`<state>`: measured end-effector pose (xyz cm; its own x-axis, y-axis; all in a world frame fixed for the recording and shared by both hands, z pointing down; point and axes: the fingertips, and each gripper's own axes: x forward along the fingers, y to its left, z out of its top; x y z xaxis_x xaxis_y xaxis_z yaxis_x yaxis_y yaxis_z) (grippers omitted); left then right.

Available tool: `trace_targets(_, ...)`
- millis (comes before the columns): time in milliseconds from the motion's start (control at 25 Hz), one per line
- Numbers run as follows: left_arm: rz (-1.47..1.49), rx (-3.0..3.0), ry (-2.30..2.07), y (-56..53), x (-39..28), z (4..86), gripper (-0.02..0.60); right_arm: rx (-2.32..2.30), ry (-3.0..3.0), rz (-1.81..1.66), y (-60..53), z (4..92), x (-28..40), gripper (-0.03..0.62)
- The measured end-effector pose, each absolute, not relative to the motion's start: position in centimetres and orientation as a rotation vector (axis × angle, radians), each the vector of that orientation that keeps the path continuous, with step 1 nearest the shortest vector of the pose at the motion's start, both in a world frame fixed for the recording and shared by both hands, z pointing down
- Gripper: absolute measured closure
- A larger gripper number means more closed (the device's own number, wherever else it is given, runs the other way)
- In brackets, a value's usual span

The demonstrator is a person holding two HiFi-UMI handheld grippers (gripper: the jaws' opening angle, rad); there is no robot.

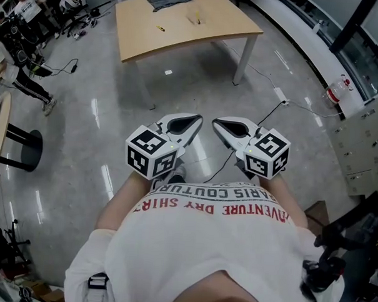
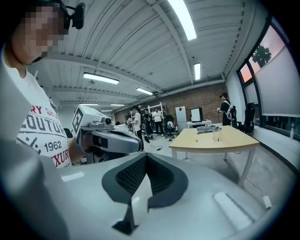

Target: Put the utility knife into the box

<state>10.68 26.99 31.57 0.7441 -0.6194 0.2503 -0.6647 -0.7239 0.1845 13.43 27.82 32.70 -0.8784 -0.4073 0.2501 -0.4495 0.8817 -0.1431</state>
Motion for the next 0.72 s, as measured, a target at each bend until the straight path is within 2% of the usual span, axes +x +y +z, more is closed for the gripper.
trace_targets(720, 0.287, 2.709, -1.017, 29.7, 11.9, 31.9, 0.58, 0.666, -2.857, 0.263, 30.4, 32.8, 14.7, 0.593)
